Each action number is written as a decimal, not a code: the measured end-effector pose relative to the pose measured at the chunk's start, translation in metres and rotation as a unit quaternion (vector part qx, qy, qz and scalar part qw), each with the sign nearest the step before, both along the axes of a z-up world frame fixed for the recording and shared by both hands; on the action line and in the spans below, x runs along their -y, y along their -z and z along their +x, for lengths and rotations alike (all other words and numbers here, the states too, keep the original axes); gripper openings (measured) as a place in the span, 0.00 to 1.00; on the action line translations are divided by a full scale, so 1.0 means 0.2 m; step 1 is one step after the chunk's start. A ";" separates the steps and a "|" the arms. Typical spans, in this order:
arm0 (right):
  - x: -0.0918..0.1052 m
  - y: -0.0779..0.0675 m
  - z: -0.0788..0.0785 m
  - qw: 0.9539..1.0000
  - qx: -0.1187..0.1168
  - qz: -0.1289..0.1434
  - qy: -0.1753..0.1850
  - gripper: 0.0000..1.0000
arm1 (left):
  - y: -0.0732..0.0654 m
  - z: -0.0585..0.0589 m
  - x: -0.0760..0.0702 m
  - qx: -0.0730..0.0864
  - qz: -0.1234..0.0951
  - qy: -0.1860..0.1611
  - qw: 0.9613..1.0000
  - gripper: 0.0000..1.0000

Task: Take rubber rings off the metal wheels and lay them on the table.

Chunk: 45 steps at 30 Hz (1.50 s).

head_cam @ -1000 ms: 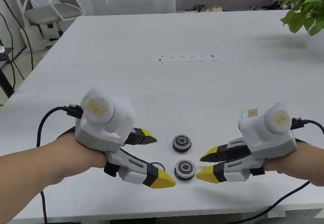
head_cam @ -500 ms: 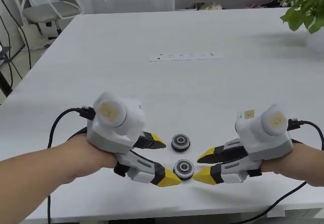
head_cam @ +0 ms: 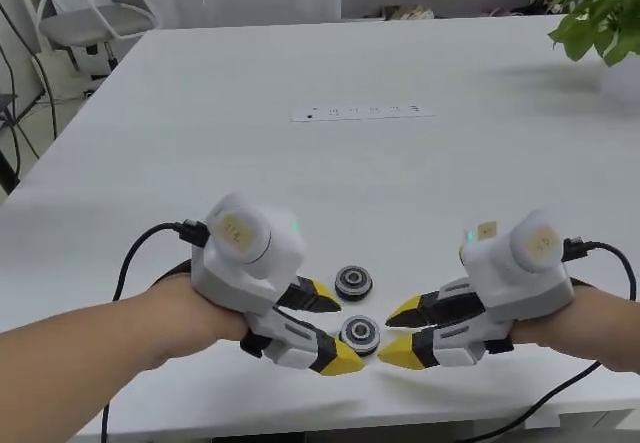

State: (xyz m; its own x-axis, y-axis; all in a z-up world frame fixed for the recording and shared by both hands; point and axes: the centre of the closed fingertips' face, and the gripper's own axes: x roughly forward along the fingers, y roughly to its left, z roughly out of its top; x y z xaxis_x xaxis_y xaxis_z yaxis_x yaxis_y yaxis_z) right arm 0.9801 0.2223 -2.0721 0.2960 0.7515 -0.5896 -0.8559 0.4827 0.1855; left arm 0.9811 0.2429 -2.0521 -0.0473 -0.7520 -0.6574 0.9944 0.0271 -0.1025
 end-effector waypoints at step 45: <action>-0.03 0.00 0.01 1.000 0.007 -0.012 -0.012 0.23 | 0.05 0.06 0.05 0.063 -0.002 -0.009 0.998 0.07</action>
